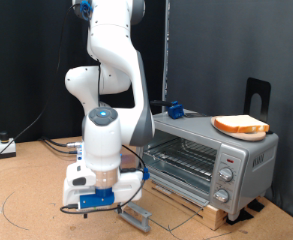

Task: Make a piece of toast with the oven

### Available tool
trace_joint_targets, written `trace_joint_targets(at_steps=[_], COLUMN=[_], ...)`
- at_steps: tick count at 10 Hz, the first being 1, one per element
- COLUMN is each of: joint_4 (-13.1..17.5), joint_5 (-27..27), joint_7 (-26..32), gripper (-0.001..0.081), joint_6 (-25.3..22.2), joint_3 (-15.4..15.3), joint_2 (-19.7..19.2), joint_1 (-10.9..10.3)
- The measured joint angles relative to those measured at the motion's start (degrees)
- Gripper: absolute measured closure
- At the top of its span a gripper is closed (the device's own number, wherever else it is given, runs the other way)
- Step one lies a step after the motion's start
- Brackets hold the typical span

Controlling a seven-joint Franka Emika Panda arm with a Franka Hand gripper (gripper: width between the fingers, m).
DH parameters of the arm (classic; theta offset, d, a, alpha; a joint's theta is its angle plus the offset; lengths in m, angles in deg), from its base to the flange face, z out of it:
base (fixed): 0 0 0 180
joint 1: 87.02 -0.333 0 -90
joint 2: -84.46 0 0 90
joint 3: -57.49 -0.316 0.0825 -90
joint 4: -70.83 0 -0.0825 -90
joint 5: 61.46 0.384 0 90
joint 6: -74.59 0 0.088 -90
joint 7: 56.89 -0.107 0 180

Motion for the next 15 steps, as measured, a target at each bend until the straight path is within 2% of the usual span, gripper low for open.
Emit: trace_joint_targets(at_steps=[2,3,4,5,7,8,9,11,13,14,15], joint_4=[0.27,0.20,0.21,0.40,1.30,1.84,1.98,1.99,1.10,1.10,1.00], joint_5=[2.72,2.55,4.15,7.45,12.15,13.71,15.14,16.51,16.55,16.48,18.86], joint_7=[4.73,4.42,6.81,12.13,25.11,30.40,33.90,36.08,35.76,35.76,39.89], gripper=[-0.0001,-0.0001,-0.0001,-0.0001,-0.0001,-0.0001,-0.0001,-0.0001,-0.0001,-0.0001,-0.0001], joint_6=[-5.34,-5.20,-6.70,-10.77,-22.78,-28.08,-31.47,-35.73,-37.53,-37.52,-37.53], joint_3=[-0.43,-0.46,-0.73,-1.09,-1.12,-0.91,-0.55,0.15,0.82,0.79,0.63], joint_2=[3.59,3.45,3.79,4.90,8.38,9.95,11.57,14.83,18.36,18.22,18.43], joint_1=[1.39,1.35,1.51,1.96,3.84,4.80,5.51,6.44,6.75,6.75,6.59])
